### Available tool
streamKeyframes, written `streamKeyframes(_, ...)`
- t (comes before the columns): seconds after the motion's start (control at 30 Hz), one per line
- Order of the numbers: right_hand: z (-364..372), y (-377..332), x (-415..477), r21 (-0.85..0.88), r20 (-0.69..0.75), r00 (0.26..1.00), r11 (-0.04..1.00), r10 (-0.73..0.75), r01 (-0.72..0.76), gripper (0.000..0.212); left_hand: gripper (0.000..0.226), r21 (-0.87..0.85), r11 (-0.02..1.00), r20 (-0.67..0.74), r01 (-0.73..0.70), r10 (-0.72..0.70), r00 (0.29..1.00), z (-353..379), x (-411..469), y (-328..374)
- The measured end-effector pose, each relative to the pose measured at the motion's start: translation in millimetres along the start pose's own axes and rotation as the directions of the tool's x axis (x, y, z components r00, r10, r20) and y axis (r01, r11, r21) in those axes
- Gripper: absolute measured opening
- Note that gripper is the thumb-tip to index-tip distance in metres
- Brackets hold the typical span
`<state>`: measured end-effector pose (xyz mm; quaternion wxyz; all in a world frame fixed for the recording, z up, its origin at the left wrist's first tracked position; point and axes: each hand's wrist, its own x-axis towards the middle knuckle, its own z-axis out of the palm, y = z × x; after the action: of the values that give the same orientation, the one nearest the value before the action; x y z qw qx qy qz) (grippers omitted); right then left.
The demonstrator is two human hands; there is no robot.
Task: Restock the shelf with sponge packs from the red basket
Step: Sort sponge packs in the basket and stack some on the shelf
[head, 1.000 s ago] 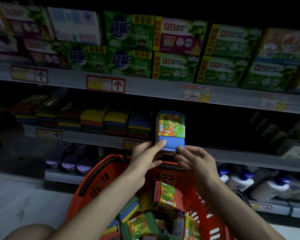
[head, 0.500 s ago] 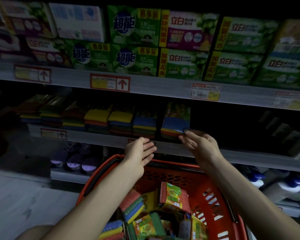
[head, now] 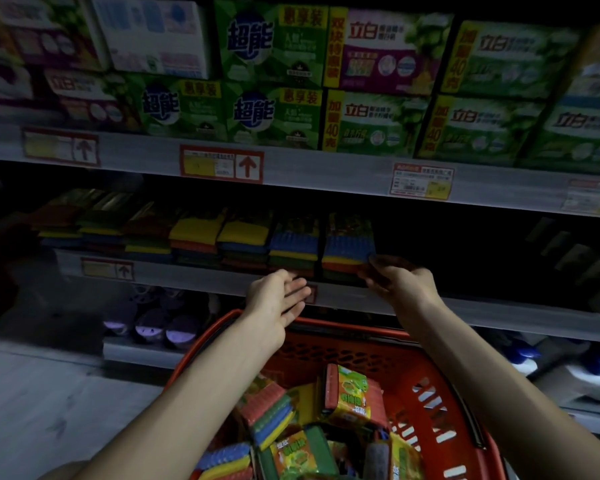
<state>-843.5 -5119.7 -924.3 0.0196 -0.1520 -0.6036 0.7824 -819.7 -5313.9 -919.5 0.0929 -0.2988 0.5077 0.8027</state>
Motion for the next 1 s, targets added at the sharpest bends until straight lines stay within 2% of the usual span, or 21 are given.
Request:
streamKeyframes(0.4,8,-10,3,-0.122,-0.010,1.000,0.992,0.014,-0.015,0.006,0.021,0.017,0.999,-0.049,-0.040,0.041,0.998,1,9,4)
streamKeyframes(0.6,6,-10,-2,-0.149,-0.123,0.992,0.987,0.036,-0.054,0.007,0.023,-0.017,0.999,-0.074,-0.030,0.028,0.997,5,18,2)
streamKeyframes(0.73,7,-4,-10,-0.155,-0.149,0.988,0.985,0.049,-0.072,0.016,0.023,-0.017,0.999,-0.105,-0.036,0.034,0.994,10,23,1)
streamKeyframes(0.87,10,6,-13,-0.156,-0.117,0.985,0.977,0.130,-0.147,0.035,0.019,-0.021,0.999,-0.157,-0.050,0.046,0.986,12,31,-1)
streamKeyframes(1.0,14,12,-13,-0.090,-0.168,0.971,0.978,0.170,-0.187,0.019,0.006,-0.016,0.997,-0.220,-0.072,0.067,0.973,12,36,-2)
